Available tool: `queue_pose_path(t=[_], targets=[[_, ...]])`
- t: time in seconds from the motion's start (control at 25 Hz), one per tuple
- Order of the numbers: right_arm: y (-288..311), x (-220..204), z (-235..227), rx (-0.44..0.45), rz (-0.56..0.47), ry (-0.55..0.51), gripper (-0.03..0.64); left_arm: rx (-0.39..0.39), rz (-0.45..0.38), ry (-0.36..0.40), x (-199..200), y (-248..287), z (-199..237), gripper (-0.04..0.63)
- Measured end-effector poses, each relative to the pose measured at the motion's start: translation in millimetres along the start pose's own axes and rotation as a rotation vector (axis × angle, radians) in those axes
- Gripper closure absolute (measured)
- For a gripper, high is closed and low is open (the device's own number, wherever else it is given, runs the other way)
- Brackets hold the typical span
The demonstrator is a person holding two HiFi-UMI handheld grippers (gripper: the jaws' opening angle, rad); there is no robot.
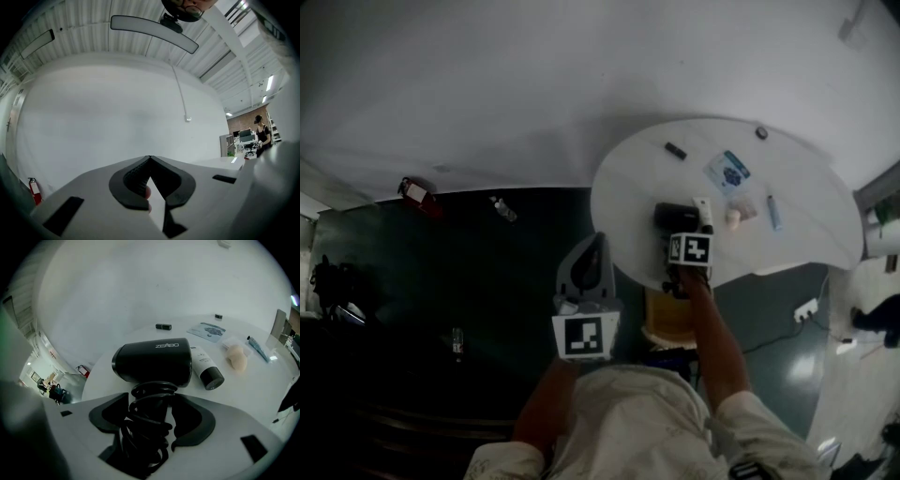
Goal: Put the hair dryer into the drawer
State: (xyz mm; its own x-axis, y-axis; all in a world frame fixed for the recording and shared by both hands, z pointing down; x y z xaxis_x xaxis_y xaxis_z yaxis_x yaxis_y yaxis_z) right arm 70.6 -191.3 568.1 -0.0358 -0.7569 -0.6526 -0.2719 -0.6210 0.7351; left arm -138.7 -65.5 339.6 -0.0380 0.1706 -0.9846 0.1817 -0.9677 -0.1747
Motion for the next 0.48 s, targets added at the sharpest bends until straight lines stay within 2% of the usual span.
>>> queue_pose_path(t=[0.32, 0.48], targets=[[-2.3, -2.3, -4.2, -0.001, -0.028, 0.067, 0.341, -0.005, 0.004, -0.001, -0.5, -2.6, -1.4, 0.594], [-2.9, -2.7, -1.9, -0.001, -0.041, 0.065, 0.353, -0.004, -0.001, 0.009, 0.8, -4.1, 1.5, 0.594]])
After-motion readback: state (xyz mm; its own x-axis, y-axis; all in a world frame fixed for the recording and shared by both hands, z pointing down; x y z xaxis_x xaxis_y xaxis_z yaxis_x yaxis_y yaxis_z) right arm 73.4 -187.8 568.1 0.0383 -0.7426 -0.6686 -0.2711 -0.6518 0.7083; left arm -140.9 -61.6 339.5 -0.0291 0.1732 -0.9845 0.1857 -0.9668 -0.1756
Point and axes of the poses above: the fingertips, and each gripper's own axes: y forward along the fingers, z to its left, x out of its top, the point moved 6 cm from there along -y, backward along the fingers, and after that the axes turned 10 degrees about -z, right-handed, at the moved point
